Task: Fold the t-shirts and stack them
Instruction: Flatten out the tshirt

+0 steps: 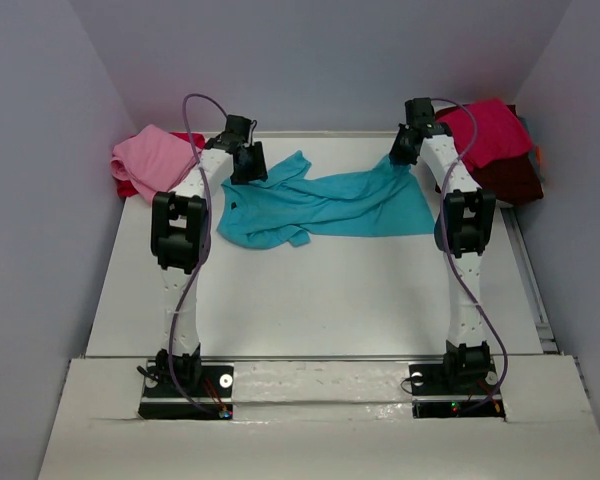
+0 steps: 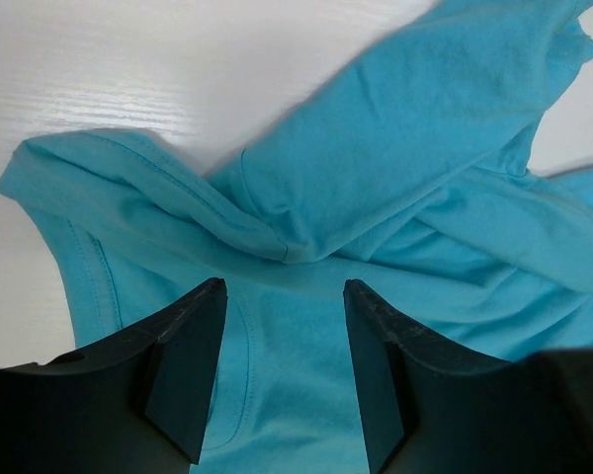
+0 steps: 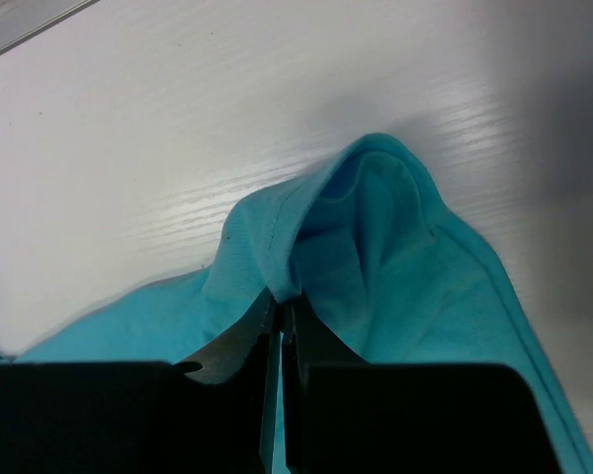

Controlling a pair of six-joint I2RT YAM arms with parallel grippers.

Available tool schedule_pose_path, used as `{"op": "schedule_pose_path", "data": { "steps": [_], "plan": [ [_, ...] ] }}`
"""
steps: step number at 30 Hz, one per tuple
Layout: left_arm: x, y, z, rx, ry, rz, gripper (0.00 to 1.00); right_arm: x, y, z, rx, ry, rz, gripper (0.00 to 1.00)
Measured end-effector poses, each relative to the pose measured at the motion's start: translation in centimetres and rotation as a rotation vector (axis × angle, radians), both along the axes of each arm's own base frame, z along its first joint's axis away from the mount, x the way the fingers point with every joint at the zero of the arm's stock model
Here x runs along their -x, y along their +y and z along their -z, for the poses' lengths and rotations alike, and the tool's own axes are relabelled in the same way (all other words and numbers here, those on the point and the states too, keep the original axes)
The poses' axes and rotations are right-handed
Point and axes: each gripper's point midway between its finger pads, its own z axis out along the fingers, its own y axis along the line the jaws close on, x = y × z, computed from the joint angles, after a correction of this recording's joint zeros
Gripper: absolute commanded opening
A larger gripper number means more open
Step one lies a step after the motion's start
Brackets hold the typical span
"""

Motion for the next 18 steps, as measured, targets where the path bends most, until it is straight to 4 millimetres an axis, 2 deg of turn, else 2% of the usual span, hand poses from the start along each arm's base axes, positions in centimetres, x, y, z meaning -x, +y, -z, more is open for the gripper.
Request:
{"op": "schedule_pose_path", "data": {
  "steps": [11, 18],
  "plan": [
    [0.2, 0.0, 0.3, 0.001, 0.007, -0.004, 0.62, 0.0, 0.0, 0.0, 0.0, 0.001, 0.0, 0.07],
    [-0.9, -0.3, 0.8, 0.006, 0.003, -0.002, 0.62, 0.0, 0.0, 0.0, 0.001, 0.001, 0.0, 0.07]
  ]
}}
